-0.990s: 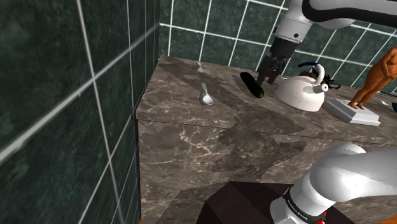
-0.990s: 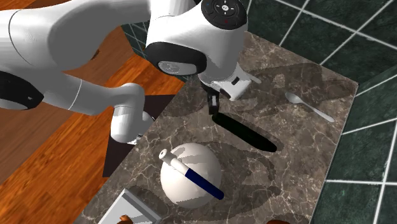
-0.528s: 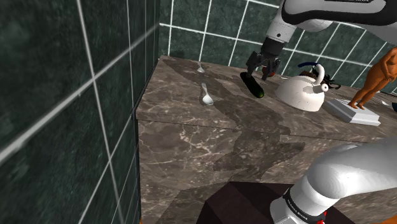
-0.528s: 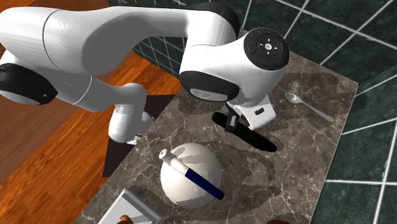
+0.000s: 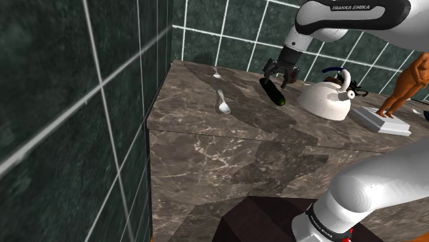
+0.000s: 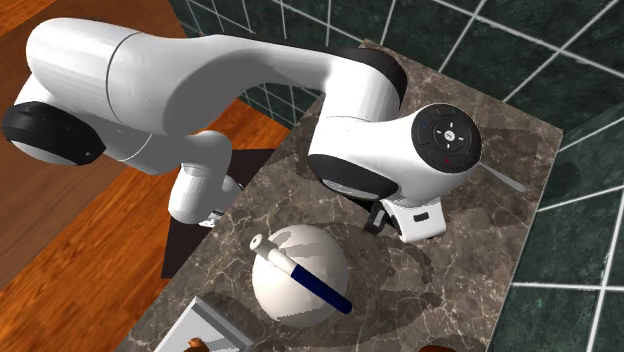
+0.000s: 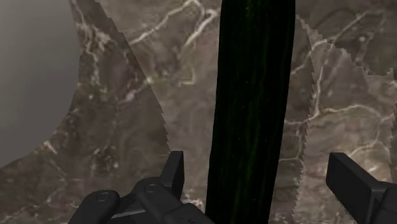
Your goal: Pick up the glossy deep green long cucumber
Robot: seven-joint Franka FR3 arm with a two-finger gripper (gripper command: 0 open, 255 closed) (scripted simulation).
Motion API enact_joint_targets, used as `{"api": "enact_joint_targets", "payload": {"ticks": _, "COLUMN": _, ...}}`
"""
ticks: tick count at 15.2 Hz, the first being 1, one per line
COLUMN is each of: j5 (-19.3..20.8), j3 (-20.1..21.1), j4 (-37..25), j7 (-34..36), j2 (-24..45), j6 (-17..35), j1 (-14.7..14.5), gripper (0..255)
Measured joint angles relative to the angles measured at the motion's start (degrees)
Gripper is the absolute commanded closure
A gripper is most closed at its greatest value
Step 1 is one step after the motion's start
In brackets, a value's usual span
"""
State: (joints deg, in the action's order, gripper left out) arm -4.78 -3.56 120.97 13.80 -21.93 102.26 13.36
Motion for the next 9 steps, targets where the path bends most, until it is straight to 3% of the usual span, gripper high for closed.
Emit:
{"api": "enact_joint_targets", "payload": {"ticks": 4, "j5": -0.01, "j3": -0.09, "j4": 3.17, "j7": -0.29, "j2": -0.23, "j6": 2.94, "j1": 0.1, "gripper": 0}}
{"api": "enact_joint_targets", "payload": {"ticks": 5, "j5": -0.03, "j3": -0.07, "j4": 3.45, "j7": -0.28, "j2": -0.17, "j6": 3.28, "j1": 0.09, "gripper": 255}}
{"api": "enact_joint_targets", "payload": {"ticks": 9, "j5": -0.07, "j3": -0.03, "j4": 3.66, "j7": -0.24, "j2": -0.15, "j6": 3.63, "j1": 0.06, "gripper": 255}}
